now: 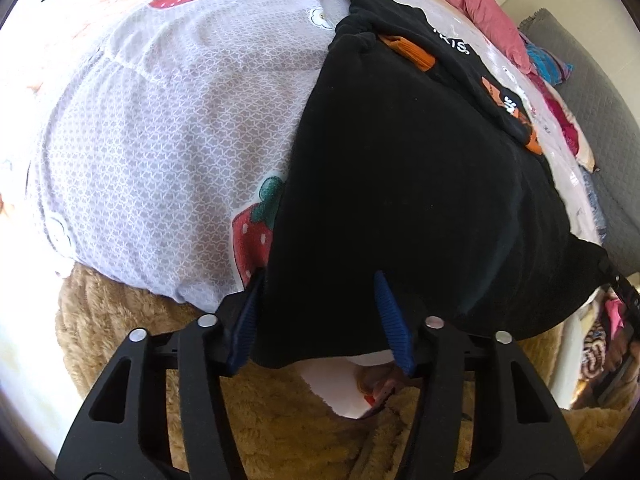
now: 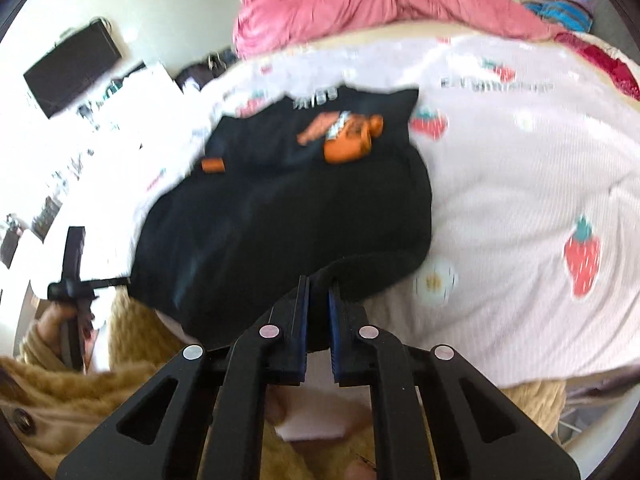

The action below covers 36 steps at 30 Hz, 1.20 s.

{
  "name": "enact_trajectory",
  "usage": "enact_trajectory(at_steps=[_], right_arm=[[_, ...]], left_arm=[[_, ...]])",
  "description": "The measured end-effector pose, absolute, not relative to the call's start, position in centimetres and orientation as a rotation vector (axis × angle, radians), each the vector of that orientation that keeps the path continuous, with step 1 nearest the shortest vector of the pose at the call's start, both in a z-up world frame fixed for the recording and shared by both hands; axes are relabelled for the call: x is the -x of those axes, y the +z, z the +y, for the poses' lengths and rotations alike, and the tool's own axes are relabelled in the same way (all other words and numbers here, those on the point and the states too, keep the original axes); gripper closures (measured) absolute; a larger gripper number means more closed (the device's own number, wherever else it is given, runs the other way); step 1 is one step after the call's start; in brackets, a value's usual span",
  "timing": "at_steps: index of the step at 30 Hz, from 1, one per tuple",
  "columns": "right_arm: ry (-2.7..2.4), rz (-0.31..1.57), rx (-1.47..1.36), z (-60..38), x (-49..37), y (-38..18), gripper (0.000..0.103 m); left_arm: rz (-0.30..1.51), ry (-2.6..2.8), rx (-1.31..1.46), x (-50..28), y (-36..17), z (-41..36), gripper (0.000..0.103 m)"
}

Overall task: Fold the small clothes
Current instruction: 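Lift the hem with both tools and fold it toward the collar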

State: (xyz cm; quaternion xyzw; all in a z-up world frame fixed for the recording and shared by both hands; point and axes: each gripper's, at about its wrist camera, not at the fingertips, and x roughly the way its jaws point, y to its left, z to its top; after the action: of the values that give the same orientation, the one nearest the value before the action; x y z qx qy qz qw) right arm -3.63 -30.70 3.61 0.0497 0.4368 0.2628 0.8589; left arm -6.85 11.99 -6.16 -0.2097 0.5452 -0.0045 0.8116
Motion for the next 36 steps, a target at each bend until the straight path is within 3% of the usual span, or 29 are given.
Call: enact_trajectory(at_steps=[4, 7, 22, 36], right_arm=[[0.535, 0.874, -0.155, -31.2, 2.5, 4.5, 0.095], [0.519, 0.853, -0.187, -31.5, 1.9, 5.0, 0.095], [0.461, 0.746, -0.261, -33.8, 0.9, 7.0, 0.095], [0.398, 0.632, -0.186, -33.6, -1.6, 10.1, 0.095]], left_arm=[[1.166, -0.010, 0.460, 7.4, -5.9, 12.2, 0.077], [1.153, -0.024, 0.502, 7.8, -5.6, 12.4, 0.100], [0.854, -0.106, 0.547, 5.7, 3.7, 12.7, 0.101], [0.754, -0.085, 0.454, 1.6, 8.0, 13.5, 0.101]])
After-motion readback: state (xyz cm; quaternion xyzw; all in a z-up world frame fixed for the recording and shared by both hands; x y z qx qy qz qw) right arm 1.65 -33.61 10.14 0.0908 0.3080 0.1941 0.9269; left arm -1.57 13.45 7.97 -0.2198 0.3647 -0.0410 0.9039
